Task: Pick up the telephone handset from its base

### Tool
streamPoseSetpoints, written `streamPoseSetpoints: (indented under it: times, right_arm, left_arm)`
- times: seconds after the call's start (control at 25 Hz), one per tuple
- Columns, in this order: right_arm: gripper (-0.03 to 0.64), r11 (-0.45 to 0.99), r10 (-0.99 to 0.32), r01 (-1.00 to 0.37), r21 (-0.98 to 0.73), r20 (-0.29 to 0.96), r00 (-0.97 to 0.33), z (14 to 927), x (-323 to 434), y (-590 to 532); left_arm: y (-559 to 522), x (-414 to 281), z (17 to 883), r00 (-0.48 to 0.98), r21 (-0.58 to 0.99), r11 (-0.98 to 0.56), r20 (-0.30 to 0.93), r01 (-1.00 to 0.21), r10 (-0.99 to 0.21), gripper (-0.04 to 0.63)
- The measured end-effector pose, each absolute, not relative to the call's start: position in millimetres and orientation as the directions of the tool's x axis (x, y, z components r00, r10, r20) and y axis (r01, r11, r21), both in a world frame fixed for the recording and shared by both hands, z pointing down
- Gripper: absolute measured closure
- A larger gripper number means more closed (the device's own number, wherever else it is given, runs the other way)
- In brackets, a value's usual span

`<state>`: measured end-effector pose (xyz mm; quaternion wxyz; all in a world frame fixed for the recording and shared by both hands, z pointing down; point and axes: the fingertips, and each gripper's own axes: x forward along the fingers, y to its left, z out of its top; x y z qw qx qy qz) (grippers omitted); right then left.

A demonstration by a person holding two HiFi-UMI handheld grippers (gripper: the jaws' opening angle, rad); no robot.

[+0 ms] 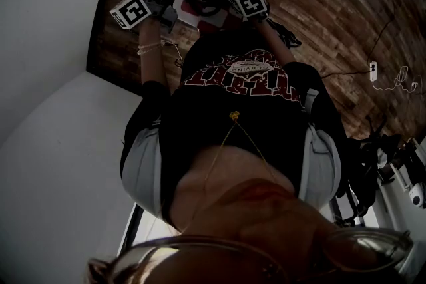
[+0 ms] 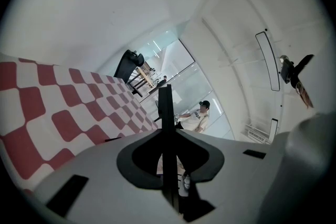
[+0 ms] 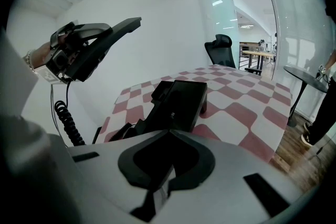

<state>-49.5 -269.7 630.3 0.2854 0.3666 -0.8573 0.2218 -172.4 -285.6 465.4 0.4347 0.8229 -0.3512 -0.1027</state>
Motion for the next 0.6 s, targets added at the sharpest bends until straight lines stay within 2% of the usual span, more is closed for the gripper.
streamPoseSetpoints:
  times: [0.6]
  right_arm:
    - [0.6, 0.637, -0.516, -0.755, -0.157, 0.64, -0.569, 629.7, -50.6, -273.4]
  left_arm:
    - [-286.0, -165.5, 463.9, 0.752, 0.789, -0.394, 0.126, -0.471, -0.647, 0.515]
